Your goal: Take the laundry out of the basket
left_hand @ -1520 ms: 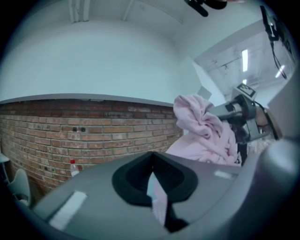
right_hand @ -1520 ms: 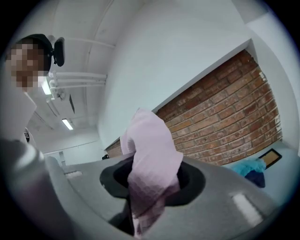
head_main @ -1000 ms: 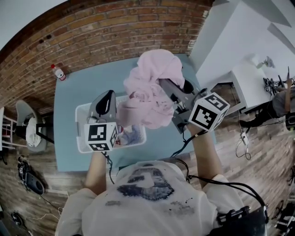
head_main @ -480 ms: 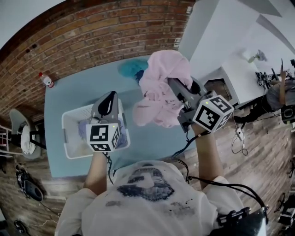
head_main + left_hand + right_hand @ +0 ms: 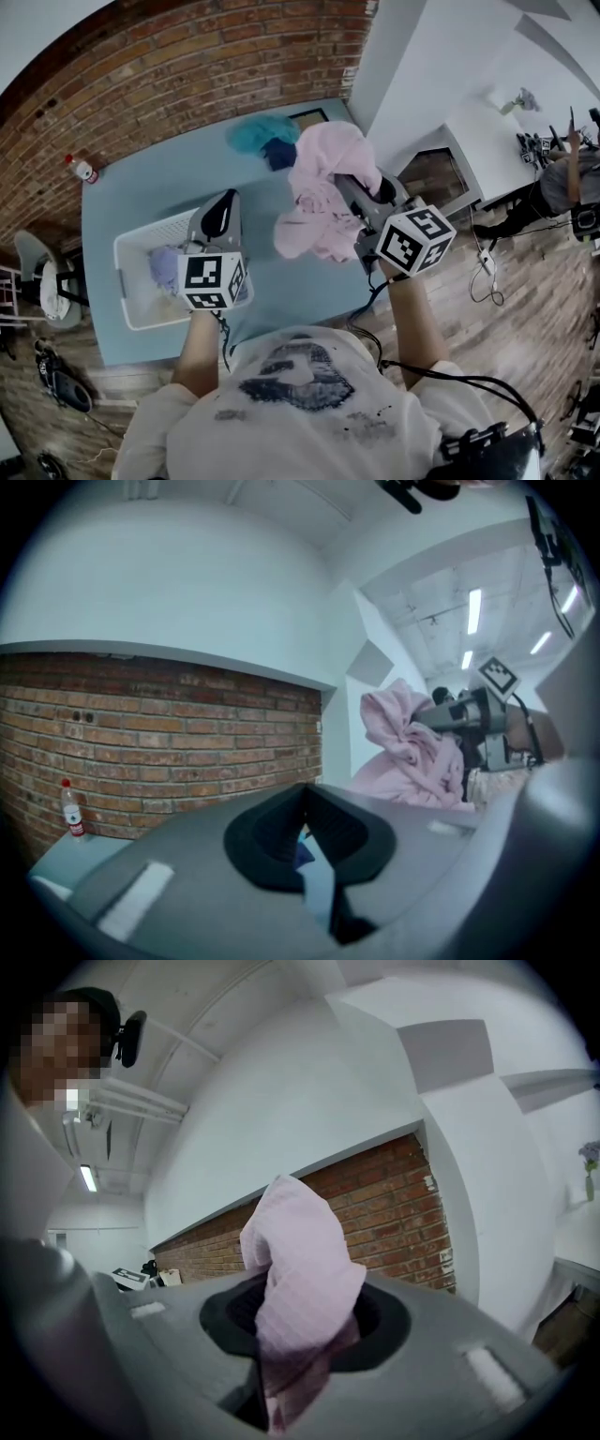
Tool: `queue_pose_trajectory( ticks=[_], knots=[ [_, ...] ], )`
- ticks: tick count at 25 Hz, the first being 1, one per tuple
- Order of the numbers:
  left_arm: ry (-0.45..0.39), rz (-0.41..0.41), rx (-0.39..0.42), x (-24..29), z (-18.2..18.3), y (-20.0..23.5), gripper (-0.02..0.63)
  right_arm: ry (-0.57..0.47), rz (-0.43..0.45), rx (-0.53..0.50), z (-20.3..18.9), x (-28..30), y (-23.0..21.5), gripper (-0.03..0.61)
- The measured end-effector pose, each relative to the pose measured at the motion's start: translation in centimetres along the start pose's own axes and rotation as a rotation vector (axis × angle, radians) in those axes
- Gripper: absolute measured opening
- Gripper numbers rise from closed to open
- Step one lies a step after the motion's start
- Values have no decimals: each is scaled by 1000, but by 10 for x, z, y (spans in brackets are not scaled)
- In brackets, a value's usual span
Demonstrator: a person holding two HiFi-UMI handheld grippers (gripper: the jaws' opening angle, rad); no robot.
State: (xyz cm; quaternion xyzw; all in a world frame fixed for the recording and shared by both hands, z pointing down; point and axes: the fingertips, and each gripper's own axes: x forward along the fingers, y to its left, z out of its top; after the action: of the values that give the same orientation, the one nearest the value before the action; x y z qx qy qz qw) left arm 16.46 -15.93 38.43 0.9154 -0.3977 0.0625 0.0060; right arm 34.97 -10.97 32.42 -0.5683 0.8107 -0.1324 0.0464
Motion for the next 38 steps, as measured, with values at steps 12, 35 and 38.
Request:
queue_pose_trajectory(
  ticks=[12, 35, 38],
  knots=[
    [36, -17, -31, 13, -36, -16, -8, 99, -82, 6, -105, 10, -40, 137],
    [122, -34, 0, 12, -74, -21, -8, 281, -187, -211, -232, 35, -70, 152],
    [124, -35, 0, 14, -74, -22, -8, 313, -194, -258, -240, 39, -72, 158]
  ],
)
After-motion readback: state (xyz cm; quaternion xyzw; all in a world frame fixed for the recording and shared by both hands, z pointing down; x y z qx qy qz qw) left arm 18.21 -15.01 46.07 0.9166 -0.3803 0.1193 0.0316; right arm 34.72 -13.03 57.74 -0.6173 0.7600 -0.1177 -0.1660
